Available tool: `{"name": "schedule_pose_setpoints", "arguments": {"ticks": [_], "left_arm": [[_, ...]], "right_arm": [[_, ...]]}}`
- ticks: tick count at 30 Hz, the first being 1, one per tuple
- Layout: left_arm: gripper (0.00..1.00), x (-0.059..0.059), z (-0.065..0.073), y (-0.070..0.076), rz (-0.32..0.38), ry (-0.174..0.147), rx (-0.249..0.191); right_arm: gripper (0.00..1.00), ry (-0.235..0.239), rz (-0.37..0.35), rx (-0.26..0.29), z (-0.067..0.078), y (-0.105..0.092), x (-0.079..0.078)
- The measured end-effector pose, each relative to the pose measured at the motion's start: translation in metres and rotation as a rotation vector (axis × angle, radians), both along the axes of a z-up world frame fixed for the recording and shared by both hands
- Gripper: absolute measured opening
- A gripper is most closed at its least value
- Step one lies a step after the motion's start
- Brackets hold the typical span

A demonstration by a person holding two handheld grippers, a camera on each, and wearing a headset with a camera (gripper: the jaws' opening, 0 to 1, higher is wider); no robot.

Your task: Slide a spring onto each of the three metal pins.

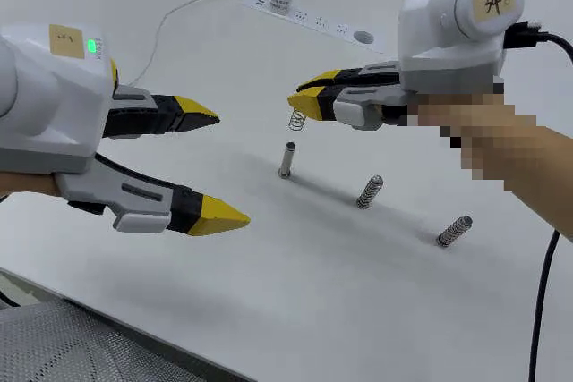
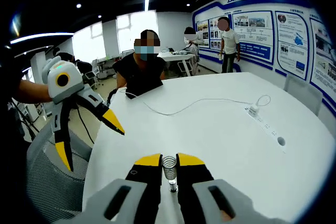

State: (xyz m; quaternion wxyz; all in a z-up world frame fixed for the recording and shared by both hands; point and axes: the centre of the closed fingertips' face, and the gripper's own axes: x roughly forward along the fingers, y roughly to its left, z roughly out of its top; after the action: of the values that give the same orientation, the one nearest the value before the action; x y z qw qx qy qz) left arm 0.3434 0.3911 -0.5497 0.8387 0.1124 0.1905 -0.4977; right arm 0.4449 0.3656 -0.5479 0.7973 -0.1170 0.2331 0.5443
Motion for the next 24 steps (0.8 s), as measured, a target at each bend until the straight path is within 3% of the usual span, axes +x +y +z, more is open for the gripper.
{"name": "schedule_pose_setpoints", "arguments": {"ticks": [5,9,15,18,24], "left_arm": [[0.74,0.0,-0.004,0.003,0.008,0.015,-0.003],[0.74,0.003,-0.004,0.004,0.019,0.02,-0.01],[0.74,0.004,-0.005,0.002,0.018,0.023,-0.015],[0.74,0.005,-0.001,0.001,0.027,0.028,-0.043],[0.73,0.009,0.004,0.004,0.046,0.027,-0.063]], "right_arm": [[0.11,0.013,-0.017,-0.039,-0.015,-0.002,0.002],[0.11,0.046,-0.041,-0.029,-0.023,-0.001,0.003],[0.11,0.05,-0.047,-0.054,-0.033,0.001,0.003],[0.11,0.059,-0.048,-0.064,-0.037,0.002,0.001],[0.11,0.024,-0.024,-0.128,-0.052,0.003,-0.004]]}}
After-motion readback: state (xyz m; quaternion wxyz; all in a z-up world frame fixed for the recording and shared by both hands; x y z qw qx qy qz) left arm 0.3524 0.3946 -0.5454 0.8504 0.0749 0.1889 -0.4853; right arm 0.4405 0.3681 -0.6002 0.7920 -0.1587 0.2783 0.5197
